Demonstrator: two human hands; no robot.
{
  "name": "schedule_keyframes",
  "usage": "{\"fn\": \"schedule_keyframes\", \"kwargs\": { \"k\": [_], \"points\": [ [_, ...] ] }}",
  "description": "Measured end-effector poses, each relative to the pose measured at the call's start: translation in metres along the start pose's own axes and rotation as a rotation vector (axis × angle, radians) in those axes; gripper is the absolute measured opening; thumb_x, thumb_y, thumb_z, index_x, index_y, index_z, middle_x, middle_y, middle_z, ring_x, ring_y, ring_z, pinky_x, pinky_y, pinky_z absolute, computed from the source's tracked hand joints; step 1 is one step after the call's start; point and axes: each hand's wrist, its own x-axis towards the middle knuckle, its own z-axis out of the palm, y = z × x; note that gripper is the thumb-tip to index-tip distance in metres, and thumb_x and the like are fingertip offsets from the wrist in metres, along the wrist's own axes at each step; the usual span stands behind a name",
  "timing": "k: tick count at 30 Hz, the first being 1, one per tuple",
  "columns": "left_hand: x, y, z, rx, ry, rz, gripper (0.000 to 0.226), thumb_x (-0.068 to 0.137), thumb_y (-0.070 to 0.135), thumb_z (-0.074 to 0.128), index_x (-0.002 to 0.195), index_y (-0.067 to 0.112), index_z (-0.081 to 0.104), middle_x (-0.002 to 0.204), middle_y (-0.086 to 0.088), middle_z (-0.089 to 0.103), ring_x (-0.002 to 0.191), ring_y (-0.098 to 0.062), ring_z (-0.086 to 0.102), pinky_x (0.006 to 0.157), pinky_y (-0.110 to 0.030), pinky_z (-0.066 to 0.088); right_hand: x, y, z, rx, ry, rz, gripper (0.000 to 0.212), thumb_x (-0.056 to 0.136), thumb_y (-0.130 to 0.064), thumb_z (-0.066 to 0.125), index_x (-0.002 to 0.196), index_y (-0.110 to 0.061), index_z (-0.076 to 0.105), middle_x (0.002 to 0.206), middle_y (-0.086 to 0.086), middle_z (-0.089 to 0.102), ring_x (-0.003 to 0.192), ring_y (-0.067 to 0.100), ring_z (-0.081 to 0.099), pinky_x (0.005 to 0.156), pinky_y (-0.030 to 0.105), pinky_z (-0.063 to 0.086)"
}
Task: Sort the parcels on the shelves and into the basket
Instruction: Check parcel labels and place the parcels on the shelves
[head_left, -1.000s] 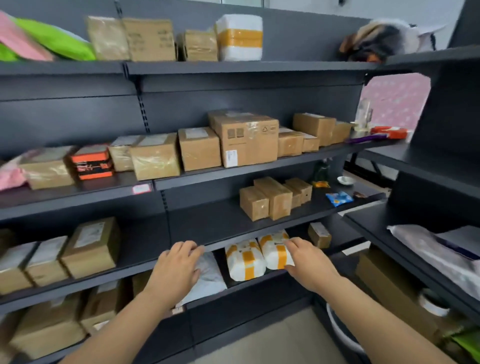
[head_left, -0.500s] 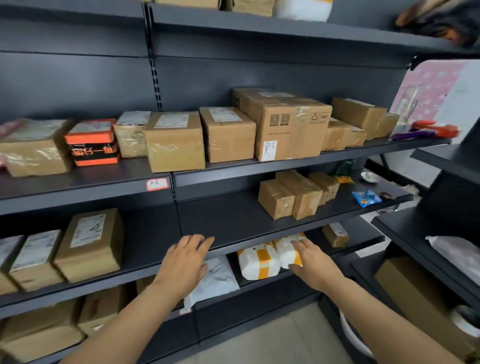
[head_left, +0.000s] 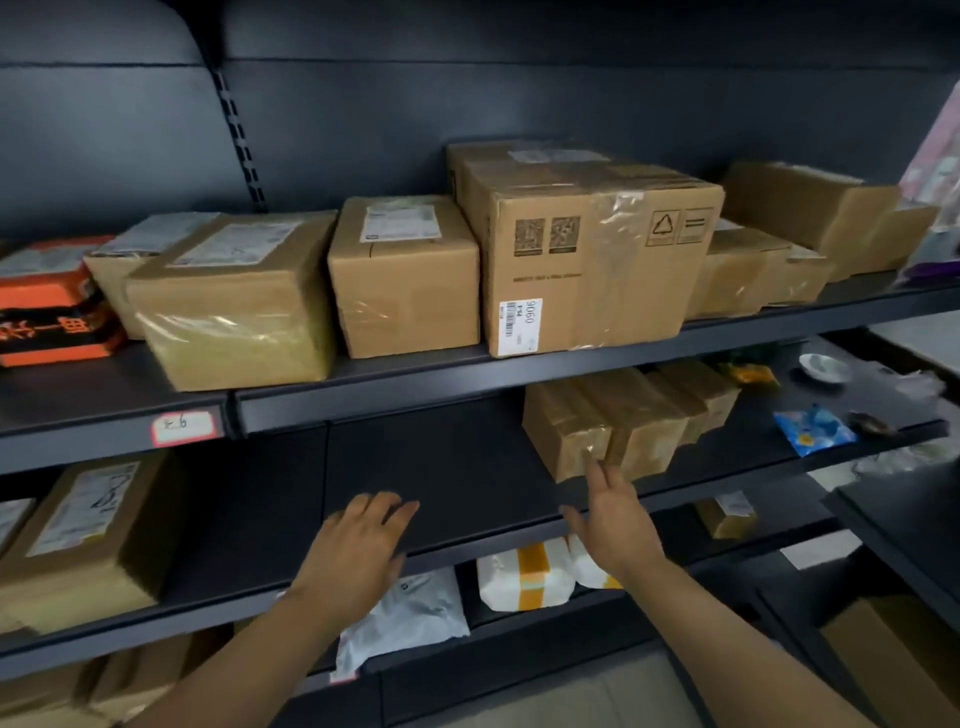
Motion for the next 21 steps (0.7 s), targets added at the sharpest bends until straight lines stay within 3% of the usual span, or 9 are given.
{"fn": "schedule_keyframes", "kwargs": {
  "k": [4, 7, 12, 16, 21],
  "points": [
    [0.035, 0.02, 0.023, -0.012, -0.03, -0.024, 0.073, 0.039, 0.031, 0.093, 0.107, 0.016, 0.072, 0.097, -0.001, 0.067, 0.081, -0.021, 0.067, 0.055, -0.032, 0.057, 0.06, 0.021, 0.009, -0.011, 0.039, 0.006, 0.068, 0.094, -0.041, 0.05, 0.146, -0.009, 0.02, 0.148, 0.012, 0.025, 0.131, 0.031, 0.033, 0.103, 0.037, 0.038],
    [0.05, 0.025, 0.036, 0.001, -0.076, -0.07, 0.077, 0.039, 0.031, 0.093, 0.11, 0.015, 0.07, 0.098, -0.001, 0.067, 0.081, -0.022, 0.067, 0.056, -0.034, 0.057, 0.094, 0.033, 0.017, -0.164, -0.013, 0.0, 0.064, 0.097, -0.044, 0.042, 0.145, -0.007, 0.022, 0.147, 0.016, 0.021, 0.137, 0.034, 0.02, 0.111, 0.038, 0.028],
    [0.056, 0.024, 0.049, 0.029, -0.174, -0.129, 0.075, 0.042, 0.029, 0.092, 0.112, 0.015, 0.068, 0.099, -0.002, 0.067, 0.082, -0.024, 0.067, 0.056, -0.036, 0.058, 0.123, 0.039, 0.03, -0.244, -0.013, -0.018, 0.066, 0.095, -0.049, 0.041, 0.149, -0.02, 0.016, 0.152, 0.015, 0.011, 0.141, 0.036, 0.008, 0.113, 0.045, 0.02],
    [0.056, 0.018, 0.053, 0.022, -0.204, -0.145, 0.073, 0.044, 0.029, 0.092, 0.111, 0.016, 0.068, 0.102, -0.001, 0.067, 0.083, -0.023, 0.067, 0.057, -0.035, 0.058, 0.134, 0.034, 0.042, -0.225, -0.031, 0.015, 0.058, 0.091, -0.052, 0.046, 0.137, -0.021, 0.033, 0.148, 0.015, 0.022, 0.137, 0.039, 0.018, 0.112, 0.048, 0.024],
    [0.051, 0.012, 0.055, 0.0, -0.224, -0.158, 0.074, 0.044, 0.03, 0.092, 0.112, 0.016, 0.068, 0.103, 0.0, 0.067, 0.083, -0.021, 0.068, 0.06, -0.033, 0.058, 0.14, 0.021, 0.048, -0.144, 0.016, 0.059, 0.06, 0.08, -0.049, 0.061, 0.127, -0.02, 0.038, 0.137, 0.018, 0.031, 0.121, 0.04, 0.033, 0.102, 0.047, 0.036]
  ]
}}
